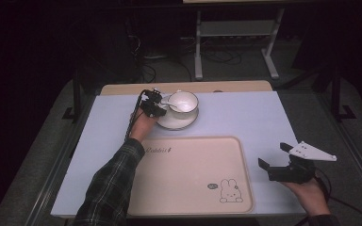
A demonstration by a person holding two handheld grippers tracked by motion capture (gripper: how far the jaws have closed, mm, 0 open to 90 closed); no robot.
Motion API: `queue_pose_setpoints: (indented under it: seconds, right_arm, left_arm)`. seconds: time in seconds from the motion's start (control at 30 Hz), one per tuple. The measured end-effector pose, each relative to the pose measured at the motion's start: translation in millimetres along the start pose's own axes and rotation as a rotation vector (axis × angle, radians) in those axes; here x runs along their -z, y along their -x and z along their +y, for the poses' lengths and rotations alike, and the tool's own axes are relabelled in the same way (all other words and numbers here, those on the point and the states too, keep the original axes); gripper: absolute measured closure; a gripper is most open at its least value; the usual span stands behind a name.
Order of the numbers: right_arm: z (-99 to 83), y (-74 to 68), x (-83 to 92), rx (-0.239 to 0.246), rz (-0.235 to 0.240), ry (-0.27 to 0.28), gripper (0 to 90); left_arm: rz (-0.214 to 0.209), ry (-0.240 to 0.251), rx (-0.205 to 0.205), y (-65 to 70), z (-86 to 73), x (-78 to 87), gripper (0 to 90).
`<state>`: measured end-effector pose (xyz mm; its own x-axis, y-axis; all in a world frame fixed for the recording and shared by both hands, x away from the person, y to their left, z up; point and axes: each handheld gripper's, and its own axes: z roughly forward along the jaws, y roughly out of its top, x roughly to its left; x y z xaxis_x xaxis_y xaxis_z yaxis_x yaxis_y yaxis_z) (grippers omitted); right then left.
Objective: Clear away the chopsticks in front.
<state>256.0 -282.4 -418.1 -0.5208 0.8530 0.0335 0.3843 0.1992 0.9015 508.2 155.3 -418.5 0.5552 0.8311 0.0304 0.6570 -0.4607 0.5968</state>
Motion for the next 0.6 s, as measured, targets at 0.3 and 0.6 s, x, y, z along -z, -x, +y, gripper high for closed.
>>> queue_pose_setpoints:
  seconds: [0.3,0.6]
  right_arm:
    - [-0.5,0.2,0.4,0.001,0.001,0.000,0.0]
    - [-1.1,0.0,1.2,0.002,0.000,-0.001,0.0]
  left_arm:
    - [-0.006,0.001,-0.008,-1.8,1.9,-0.6,74.8]
    - [-0.046,0.044,-0.019,-7.1,-3.4,25.5,57.7]
